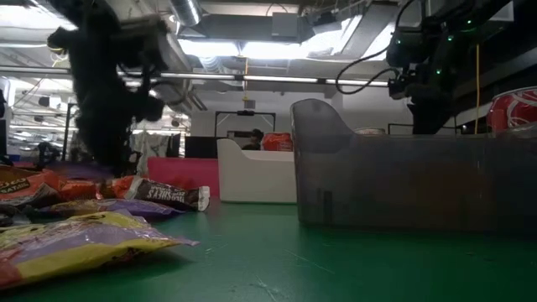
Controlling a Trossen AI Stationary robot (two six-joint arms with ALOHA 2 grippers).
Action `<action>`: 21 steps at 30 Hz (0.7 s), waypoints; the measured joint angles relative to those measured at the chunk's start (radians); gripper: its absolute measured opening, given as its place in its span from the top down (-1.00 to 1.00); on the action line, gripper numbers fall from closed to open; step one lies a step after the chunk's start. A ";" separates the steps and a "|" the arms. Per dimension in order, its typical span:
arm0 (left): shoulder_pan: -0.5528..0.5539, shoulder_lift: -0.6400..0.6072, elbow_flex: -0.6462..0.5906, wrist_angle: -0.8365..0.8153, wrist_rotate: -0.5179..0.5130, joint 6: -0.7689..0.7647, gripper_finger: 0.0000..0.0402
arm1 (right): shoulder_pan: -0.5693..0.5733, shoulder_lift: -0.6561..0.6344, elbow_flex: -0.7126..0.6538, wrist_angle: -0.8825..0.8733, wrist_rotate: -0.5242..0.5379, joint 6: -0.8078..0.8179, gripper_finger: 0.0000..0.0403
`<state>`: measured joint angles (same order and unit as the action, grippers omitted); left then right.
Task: Sort candy
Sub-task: Put the yellow candy into the red bin
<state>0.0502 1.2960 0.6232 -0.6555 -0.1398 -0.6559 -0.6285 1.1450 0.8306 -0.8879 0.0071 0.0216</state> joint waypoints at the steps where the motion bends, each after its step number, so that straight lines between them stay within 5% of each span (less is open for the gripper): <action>1: 0.000 -0.007 0.011 0.003 0.000 0.000 1.00 | 0.000 0.000 -0.001 -0.001 0.000 0.000 0.19; 12: 0.014 -0.022 0.165 0.047 -0.171 0.051 1.00 | 0.000 0.000 -0.001 0.067 0.000 0.000 0.19; 21: 0.153 -0.023 0.183 0.263 -0.361 0.255 0.99 | 0.000 0.000 -0.001 0.079 0.000 0.000 0.19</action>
<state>0.2031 1.2728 0.8066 -0.3922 -0.5009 -0.4005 -0.6285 1.1454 0.8299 -0.8093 0.0074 0.0212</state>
